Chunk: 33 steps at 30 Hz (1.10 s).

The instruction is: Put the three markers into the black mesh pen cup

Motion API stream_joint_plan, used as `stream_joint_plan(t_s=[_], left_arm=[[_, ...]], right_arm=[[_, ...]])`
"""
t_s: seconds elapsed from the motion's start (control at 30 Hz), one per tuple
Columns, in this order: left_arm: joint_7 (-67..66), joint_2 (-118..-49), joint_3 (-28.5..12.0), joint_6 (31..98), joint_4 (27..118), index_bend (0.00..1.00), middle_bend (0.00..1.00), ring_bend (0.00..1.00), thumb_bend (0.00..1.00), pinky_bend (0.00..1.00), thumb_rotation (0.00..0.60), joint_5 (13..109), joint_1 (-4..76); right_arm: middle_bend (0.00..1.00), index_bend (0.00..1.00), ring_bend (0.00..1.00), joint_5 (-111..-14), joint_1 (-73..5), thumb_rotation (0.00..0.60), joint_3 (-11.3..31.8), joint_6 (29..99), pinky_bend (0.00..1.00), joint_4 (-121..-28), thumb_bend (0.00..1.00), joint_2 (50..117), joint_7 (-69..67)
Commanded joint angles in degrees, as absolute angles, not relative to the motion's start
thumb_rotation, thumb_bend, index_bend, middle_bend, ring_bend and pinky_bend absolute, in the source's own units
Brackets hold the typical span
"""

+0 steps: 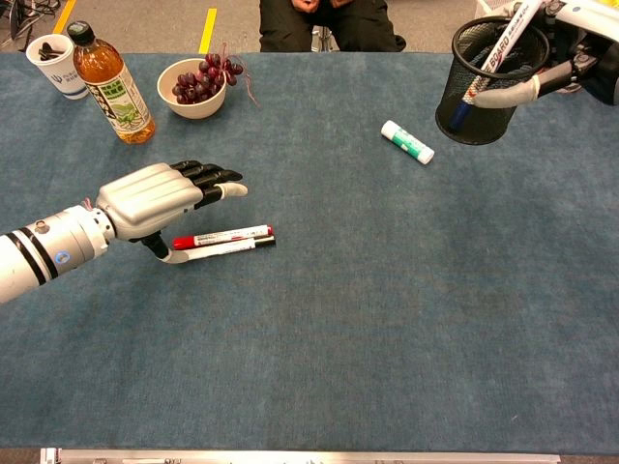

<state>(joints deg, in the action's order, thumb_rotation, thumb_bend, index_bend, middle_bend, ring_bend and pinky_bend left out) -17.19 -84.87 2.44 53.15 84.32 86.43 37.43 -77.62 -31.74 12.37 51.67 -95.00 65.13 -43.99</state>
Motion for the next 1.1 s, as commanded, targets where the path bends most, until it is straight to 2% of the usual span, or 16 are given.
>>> stream_joint_plan(t_s=[0.03,0.47,1.1], left_arm=[[-18.55,-83.76,2.49,53.23,86.06,0.06,0.0,0.01,0.15,0.11,0.6,86.52,37.59],[-20.47,-83.96,1.72,51.76,82.1,0.06,0.0,0.01,0.15,0.11,0.6,84.03,38.06],[-20.18,-86.5,1.58,50.32,81.56,0.06,0.0,0.01,0.15,0.11,0.6,83.94,39.34]], right_arm=[[0.43,0.47,0.34,-77.61,-31.75,0.6,12.37,51.71,0.43,-94.91,0.31,65.12,-44.13],[0.43,0.47,0.34,-77.62,-31.68,0.6,12.13,51.76,0.43,-94.44,0.31,65.15,-45.05],[0.43,0.47,0.34,-77.8,-31.14,0.6,11.79,52.27,0.43,-94.48,0.31,64.47,-46.06]])
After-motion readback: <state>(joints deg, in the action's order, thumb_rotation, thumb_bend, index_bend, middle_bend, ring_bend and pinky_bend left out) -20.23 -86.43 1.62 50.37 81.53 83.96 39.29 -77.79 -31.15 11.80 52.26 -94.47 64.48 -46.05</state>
